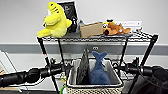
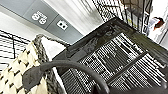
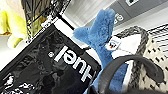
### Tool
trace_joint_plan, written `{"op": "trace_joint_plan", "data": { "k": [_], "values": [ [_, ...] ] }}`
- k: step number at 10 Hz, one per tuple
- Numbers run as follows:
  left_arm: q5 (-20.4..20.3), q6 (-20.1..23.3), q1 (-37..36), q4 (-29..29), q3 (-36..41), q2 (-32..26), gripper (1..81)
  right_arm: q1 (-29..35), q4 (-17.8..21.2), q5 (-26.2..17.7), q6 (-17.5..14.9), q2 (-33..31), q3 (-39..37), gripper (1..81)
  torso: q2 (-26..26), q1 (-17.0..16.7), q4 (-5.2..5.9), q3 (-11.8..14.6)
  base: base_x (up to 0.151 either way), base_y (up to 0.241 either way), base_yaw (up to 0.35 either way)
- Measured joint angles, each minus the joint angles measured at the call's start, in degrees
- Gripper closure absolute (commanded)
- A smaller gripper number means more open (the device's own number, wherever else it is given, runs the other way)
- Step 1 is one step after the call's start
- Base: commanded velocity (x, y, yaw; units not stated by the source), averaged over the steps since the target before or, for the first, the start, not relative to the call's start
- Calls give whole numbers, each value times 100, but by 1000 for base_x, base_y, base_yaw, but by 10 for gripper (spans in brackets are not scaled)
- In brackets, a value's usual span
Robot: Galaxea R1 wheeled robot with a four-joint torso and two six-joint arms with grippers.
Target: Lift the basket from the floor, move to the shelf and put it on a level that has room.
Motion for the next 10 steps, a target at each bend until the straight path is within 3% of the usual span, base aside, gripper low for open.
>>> {"op": "trace_joint_plan", "data": {
  "k": [3,5,10],
  "values": [
    [-240,0,-116,7,-824,485,811,91,-22,0,-2,578,-973,811,2,2,0,-5,0,0,0],
    [-177,6,-284,9,-1473,1023,811,113,-39,-9,-6,1030,-1723,811,4,6,0,-6,0,0,0],
    [471,6,-594,9,-2859,1792,811,367,-35,-173,2,1952,-3133,811,13,13,0,-13,0,0,0]
  ]
}}
